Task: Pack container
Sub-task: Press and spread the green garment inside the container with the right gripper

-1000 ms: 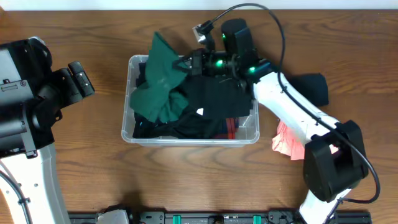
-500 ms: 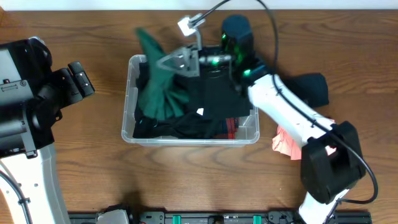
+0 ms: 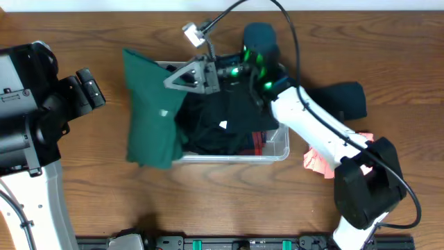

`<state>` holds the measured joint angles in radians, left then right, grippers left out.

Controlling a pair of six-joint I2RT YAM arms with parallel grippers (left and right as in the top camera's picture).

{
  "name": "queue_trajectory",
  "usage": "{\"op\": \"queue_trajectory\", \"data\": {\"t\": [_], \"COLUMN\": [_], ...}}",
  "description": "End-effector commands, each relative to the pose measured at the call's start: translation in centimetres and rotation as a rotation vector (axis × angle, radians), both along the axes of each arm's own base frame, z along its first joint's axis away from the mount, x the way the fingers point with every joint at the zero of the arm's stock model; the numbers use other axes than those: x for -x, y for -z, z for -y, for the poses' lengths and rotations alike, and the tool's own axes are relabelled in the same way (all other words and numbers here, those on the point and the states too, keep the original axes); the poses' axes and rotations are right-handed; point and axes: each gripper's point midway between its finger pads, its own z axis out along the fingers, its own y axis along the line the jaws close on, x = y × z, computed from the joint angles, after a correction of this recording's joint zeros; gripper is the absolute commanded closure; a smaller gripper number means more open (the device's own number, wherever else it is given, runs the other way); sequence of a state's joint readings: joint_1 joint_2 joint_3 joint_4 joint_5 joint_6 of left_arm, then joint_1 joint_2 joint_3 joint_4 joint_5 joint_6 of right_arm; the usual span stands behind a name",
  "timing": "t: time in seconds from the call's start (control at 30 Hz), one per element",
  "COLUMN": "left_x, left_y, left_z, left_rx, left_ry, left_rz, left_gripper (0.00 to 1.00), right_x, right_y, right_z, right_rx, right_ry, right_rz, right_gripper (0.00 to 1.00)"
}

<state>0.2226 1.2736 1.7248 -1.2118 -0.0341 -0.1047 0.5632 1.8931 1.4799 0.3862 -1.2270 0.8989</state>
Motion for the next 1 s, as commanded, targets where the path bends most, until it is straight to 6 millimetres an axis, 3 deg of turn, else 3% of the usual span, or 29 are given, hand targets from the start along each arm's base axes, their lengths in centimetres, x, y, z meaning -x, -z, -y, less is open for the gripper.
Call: {"op": "queue_trajectory", "data": {"t": [0.0,0.17,0.3,0.57,0.6,0.63,0.67,0.7,0.83,0.97], "left_x": [0.2,0.2,0.2,0.2,0.2,0.2,0.2,0.2,0.2,0.2], "left_y": [0.1,0.1,0.1,0.1,0.1,0.1,0.1,0.1,0.1,0.1], "left_z": [-0.4,-0.4,-0.4,-0.4,-0.4,-0.4,-0.4,-0.4,-0.4,-0.4], "left_rx": [-0.004,-0.004,-0.004,-0.004,-0.004,-0.004,-0.004,-0.004,-0.004,-0.004], "left_ry": [-0.018,-0.018,-0.018,-0.018,-0.018,-0.018,-0.018,-0.018,-0.018,-0.018], "left_rz": [-0.005,-0.005,-0.005,-0.005,-0.005,-0.005,-0.005,-0.005,-0.005,-0.005], "left_gripper": [0.02,0.02,0.02,0.02,0.02,0.02,0.02,0.02,0.02,0.02], "right_x": [-2.4,-6.3,-8.6,-11.1,-11.4,-11.7,-11.7,-11.8,-11.6,-10.8], "right_y": [1.2,9.9,13.9,15.2,15.4,15.6,15.6,15.5,13.7,10.3], "right_z": [2.6,7.5,11.5,14.5,14.9,15.2,15.3,15.2,14.8,13.7], "right_rx": [0.029,0.345,0.563,0.682,0.702,0.722,0.726,0.724,0.68,0.576], "right_ry": [0.073,0.266,0.394,0.502,0.516,0.53,0.527,0.522,0.52,0.507], "right_rz": [0.144,0.122,0.171,0.246,0.261,0.276,0.291,0.308,0.333,0.307], "right_gripper": [0.99,0.99,0.99,0.98,0.92,0.55,0.4,0.33,0.33,0.43]}}
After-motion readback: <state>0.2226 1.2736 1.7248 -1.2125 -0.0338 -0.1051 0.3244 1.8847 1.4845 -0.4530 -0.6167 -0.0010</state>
